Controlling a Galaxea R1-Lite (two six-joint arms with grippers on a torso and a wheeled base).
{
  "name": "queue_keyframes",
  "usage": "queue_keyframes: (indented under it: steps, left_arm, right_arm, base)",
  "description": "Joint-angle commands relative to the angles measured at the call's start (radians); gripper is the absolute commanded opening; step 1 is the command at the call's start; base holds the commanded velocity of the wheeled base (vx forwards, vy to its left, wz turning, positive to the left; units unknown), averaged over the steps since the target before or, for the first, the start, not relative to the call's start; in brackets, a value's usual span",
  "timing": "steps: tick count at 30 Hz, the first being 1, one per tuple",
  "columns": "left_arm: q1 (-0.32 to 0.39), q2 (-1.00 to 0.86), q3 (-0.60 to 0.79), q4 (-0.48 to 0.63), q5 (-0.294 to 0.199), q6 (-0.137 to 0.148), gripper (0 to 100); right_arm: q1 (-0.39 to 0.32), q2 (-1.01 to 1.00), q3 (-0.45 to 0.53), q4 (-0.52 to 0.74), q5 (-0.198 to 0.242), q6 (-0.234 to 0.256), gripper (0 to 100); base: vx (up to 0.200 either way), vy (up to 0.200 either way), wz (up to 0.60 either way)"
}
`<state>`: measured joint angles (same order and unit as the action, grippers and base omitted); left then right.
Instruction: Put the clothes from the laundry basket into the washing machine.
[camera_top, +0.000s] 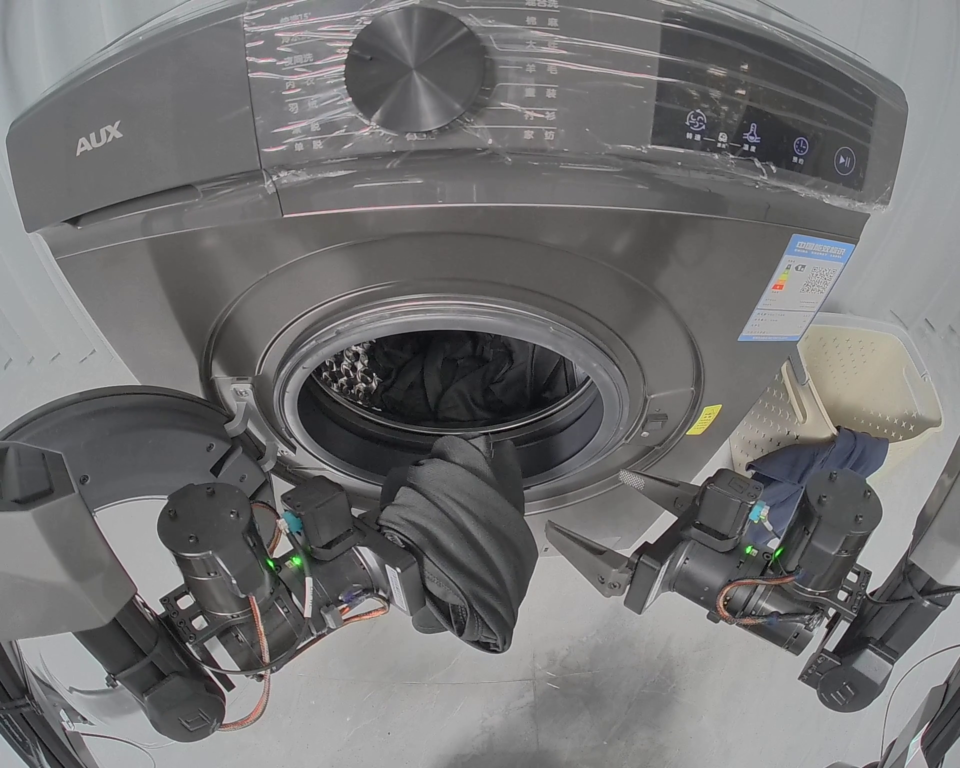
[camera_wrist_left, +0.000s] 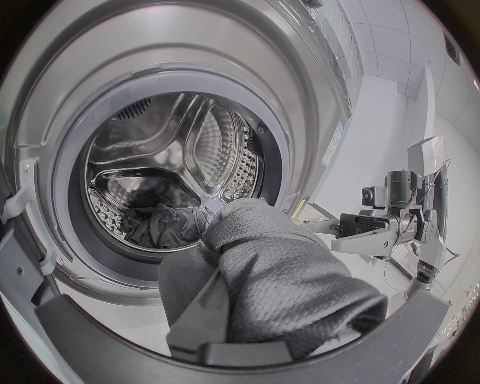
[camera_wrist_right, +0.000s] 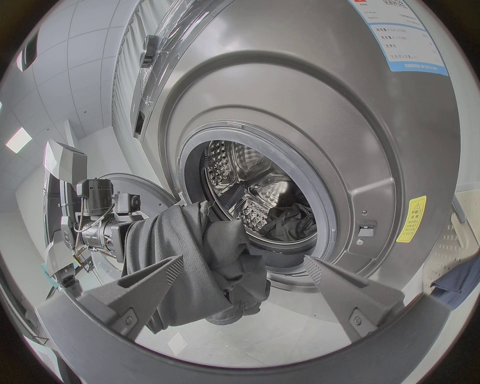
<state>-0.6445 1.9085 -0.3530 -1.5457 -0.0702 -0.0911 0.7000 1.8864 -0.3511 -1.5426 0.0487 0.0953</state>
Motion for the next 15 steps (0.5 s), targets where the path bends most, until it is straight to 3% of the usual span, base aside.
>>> queue_keyframes:
  steps: [1,8,11,15]
  left_arm:
    - [-0.009,0.027,-0.012,-0.002,0.001,-0.001,0]
    - [-0.004,0.099,-0.086,-0.001,0.004,0.011,0]
    - [0.012,0.216,-0.236,-0.001,0.069,-0.004,0]
    - [0.045,0.279,-0.383,0.016,0.073,-0.007,0]
  right_arm:
    - [0.009,0.000,0.001,-0.001,0.000,0.000,100]
    - [0.026,-0.001,0.004,0.001,-0.015,0.000,100]
    - [0.033,-0.003,0.007,-0.001,-0.018,0.009,100]
    - [0.035,-0.004,0.007,-0.001,-0.018,0.012,100]
  base:
    - [0.000,0.000,0.00]
    - [0.000,0.000,0.00]
    - [0.000,0.000,0.00]
    - [0.000,0.000,0.00]
